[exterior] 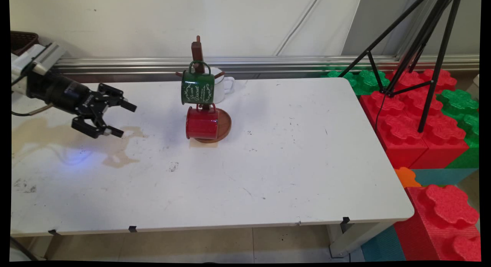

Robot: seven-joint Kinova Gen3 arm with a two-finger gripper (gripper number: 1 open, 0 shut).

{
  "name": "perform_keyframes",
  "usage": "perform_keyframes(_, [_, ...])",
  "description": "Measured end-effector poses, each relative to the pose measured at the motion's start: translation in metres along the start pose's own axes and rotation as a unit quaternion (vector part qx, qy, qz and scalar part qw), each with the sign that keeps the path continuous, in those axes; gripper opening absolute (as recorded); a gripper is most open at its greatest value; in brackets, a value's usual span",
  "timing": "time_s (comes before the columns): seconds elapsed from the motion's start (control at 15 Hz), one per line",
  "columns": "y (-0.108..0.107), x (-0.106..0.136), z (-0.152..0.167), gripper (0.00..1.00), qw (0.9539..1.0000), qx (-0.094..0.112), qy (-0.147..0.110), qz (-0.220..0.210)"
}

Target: Pick up the red mug from the rack

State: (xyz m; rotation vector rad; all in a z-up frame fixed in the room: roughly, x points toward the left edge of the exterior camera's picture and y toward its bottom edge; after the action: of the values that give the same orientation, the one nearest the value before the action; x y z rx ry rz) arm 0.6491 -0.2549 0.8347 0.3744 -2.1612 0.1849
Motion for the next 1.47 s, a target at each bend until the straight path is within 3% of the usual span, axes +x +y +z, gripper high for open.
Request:
perform_keyframes(0.93, [-0.019, -0.021, 0.079, 1.00, 0.9986, -0.003, 0.030, -0.044])
perform_keyframes(1.47, [-0.027, -0.029, 0.103, 1.00, 0.9959, 0.002, 0.048, -0.076])
